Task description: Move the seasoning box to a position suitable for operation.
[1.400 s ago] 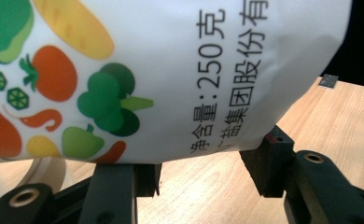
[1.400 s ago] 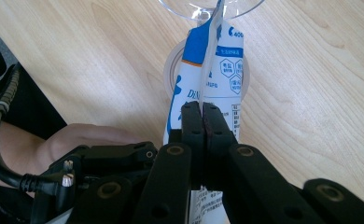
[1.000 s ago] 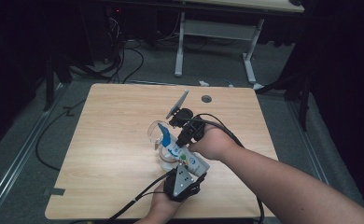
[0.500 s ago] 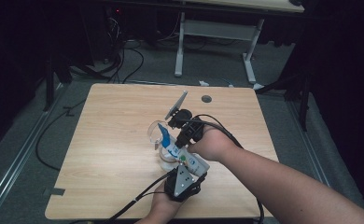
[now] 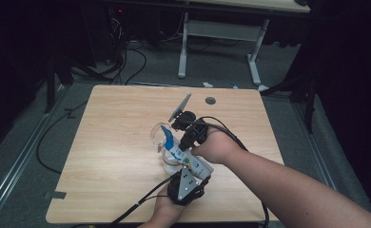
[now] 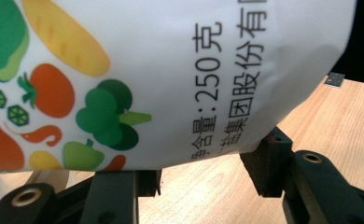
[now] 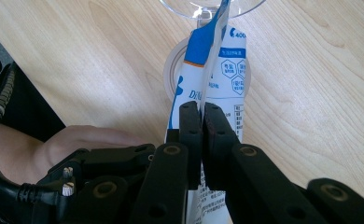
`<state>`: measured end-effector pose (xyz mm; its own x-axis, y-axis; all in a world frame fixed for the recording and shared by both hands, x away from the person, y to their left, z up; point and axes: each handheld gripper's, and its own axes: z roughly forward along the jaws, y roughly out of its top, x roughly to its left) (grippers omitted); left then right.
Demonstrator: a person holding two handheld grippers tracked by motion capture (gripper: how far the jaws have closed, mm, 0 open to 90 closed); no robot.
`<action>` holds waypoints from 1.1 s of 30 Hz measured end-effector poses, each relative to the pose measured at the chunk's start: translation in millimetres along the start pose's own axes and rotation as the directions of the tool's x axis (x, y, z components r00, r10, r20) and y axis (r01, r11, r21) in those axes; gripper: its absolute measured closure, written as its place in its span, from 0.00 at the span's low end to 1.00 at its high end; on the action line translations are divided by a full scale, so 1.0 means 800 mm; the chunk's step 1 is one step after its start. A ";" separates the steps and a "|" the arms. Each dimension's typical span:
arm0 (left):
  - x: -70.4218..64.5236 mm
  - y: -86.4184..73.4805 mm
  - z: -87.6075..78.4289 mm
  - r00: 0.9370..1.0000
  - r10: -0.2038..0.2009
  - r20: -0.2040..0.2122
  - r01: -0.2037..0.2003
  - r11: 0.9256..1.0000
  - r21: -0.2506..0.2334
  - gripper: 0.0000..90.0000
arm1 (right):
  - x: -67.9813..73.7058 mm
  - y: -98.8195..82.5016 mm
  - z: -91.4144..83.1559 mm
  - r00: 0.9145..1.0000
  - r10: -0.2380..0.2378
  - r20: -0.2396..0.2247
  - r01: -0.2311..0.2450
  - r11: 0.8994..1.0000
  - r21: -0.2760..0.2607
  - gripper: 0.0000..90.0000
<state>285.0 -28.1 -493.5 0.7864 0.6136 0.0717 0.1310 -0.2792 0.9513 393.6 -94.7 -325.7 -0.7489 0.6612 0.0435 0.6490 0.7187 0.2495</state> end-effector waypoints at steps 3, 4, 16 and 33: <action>0.000 -0.001 0.000 1.000 0.000 -0.002 0.000 1.000 0.002 0.59 | 0.001 -0.001 -0.001 1.000 0.001 0.003 -0.001 1.000 0.002 0.96; -0.001 -0.001 0.000 1.000 0.000 -0.001 0.000 1.000 0.002 0.59 | 0.001 -0.001 -0.001 1.000 0.001 0.003 -0.001 1.000 0.002 0.96; -0.002 -0.001 -0.002 1.000 0.006 -0.020 -0.005 1.000 0.013 0.59 | 0.002 -0.002 -0.003 0.999 -0.029 0.041 0.029 1.000 0.000 1.00; -0.004 -0.001 -0.007 1.000 0.007 -0.021 -0.007 1.000 0.011 0.59 | 0.001 0.000 0.000 0.998 -0.035 0.047 0.035 0.999 0.006 1.00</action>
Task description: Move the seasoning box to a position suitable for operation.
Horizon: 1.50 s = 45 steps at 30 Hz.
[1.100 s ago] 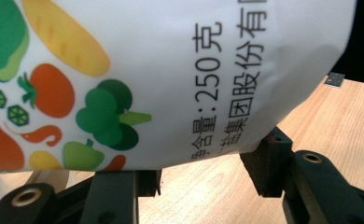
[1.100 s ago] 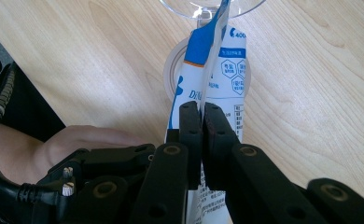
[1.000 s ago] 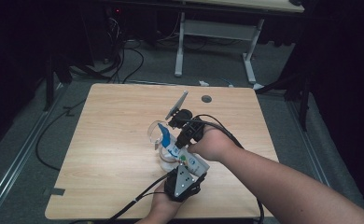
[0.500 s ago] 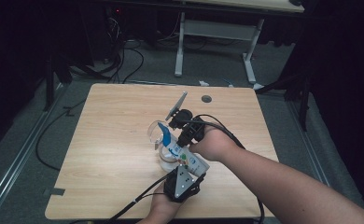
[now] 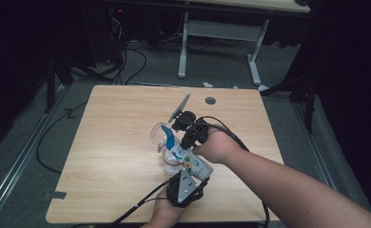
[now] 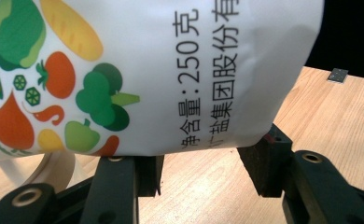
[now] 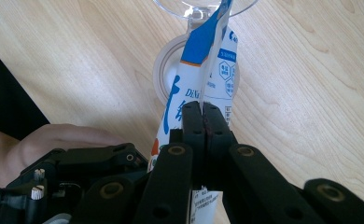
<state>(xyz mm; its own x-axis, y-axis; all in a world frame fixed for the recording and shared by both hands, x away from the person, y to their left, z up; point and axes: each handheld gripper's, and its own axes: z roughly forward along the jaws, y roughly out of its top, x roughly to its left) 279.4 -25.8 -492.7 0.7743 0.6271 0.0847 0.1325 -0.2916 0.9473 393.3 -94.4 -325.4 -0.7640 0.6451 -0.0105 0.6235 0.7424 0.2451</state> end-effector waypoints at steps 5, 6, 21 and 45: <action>0.001 0.001 0.000 1.000 -0.001 -0.001 0.001 1.000 -0.005 0.59 | 0.000 0.001 0.000 1.000 -0.004 -0.006 0.004 1.000 -0.008 1.00; 0.001 0.001 0.000 1.000 -0.001 0.000 0.001 1.000 -0.004 0.59 | 0.000 0.001 0.000 1.000 -0.006 -0.008 0.006 1.000 -0.008 1.00; -0.001 0.000 0.002 1.000 0.008 0.004 -0.008 1.000 -0.006 0.60 | 0.000 -0.003 -0.001 1.000 -0.008 -0.009 0.008 1.000 -0.013 1.00; 0.000 0.005 0.001 1.000 0.001 0.004 -0.001 1.000 -0.018 0.59 | 0.002 -0.001 -0.007 1.000 -0.014 -0.011 0.014 1.000 -0.024 1.00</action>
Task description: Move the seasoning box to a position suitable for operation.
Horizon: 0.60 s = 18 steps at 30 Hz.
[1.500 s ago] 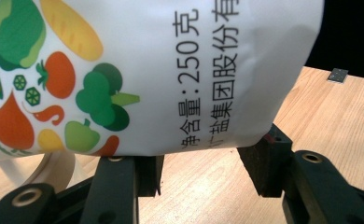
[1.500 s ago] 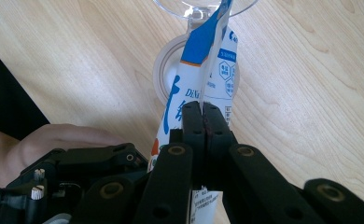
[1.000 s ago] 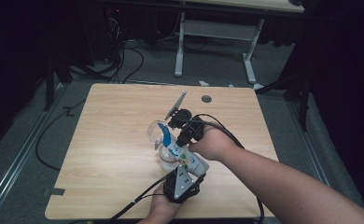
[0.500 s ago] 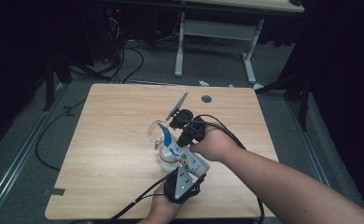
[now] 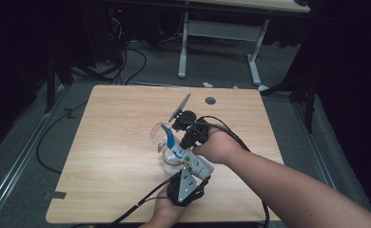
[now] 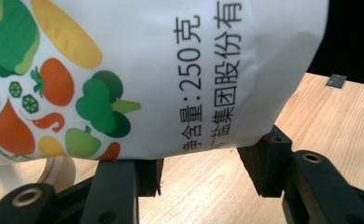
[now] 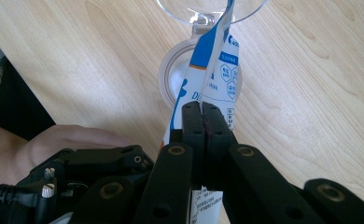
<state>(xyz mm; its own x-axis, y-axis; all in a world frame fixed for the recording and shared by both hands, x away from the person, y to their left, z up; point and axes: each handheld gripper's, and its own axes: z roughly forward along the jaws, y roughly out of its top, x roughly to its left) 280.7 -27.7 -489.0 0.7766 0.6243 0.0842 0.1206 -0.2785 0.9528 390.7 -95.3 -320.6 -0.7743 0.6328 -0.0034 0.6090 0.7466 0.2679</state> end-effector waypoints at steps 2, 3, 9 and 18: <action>0.000 0.000 0.000 1.000 -0.001 0.000 0.001 1.000 0.001 0.59 | 0.000 0.001 0.000 1.000 -0.001 -0.002 0.001 1.000 -0.001 1.00; 0.000 0.000 0.000 1.000 -0.001 0.000 0.001 1.000 0.001 0.59 | 0.000 0.001 0.001 1.000 -0.003 -0.003 0.003 1.000 -0.002 1.00; 0.000 0.002 0.001 1.000 -0.001 -0.001 0.001 1.000 -0.002 0.59 | 0.001 0.002 0.000 1.000 -0.001 -0.001 0.001 1.000 -0.001 1.00; -0.001 0.003 0.000 1.000 -0.002 -0.001 0.002 1.000 -0.007 0.59 | 0.001 0.001 -0.001 1.000 -0.004 -0.005 0.004 1.000 -0.001 1.00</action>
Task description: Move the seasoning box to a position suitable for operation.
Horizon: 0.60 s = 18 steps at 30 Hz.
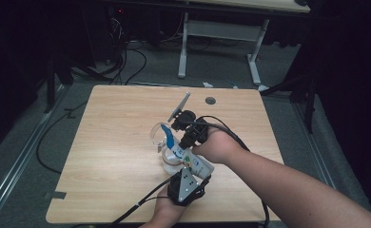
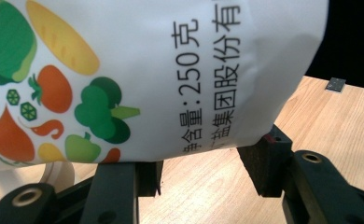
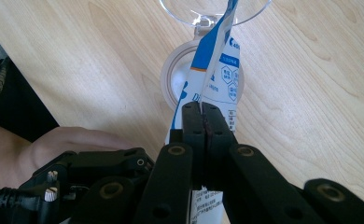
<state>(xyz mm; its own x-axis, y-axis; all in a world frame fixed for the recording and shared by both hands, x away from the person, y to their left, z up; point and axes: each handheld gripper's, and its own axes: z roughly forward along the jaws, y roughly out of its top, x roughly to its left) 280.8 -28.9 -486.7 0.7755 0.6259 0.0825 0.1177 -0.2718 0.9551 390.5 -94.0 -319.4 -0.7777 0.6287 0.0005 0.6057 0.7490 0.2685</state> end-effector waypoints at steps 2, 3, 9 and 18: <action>0.000 0.001 0.000 1.000 0.000 -0.001 0.000 1.000 -0.003 0.59 | 0.000 0.000 0.000 1.000 -0.004 -0.002 0.004 1.000 -0.002 1.00; 0.000 0.001 0.000 1.000 -0.001 0.000 0.001 1.000 -0.004 0.59 | 0.000 0.001 0.000 1.000 -0.003 -0.003 0.003 1.000 -0.002 1.00; 0.000 0.003 0.000 1.000 0.001 0.001 -0.001 1.000 -0.005 0.59 | 0.001 0.001 -0.001 1.000 -0.005 -0.002 0.005 1.000 -0.001 1.00; 0.000 0.003 0.000 1.000 0.002 -0.003 -0.002 1.000 -0.004 0.59 | 0.002 0.003 -0.001 1.000 -0.010 -0.006 0.010 1.000 -0.005 1.00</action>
<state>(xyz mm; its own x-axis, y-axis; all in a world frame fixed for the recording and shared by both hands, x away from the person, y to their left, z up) 281.3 -29.3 -484.3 0.7741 0.6274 0.0851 0.1139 -0.2702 0.9561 390.5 -91.4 -318.3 -0.7846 0.6201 0.0034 0.5972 0.7541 0.2733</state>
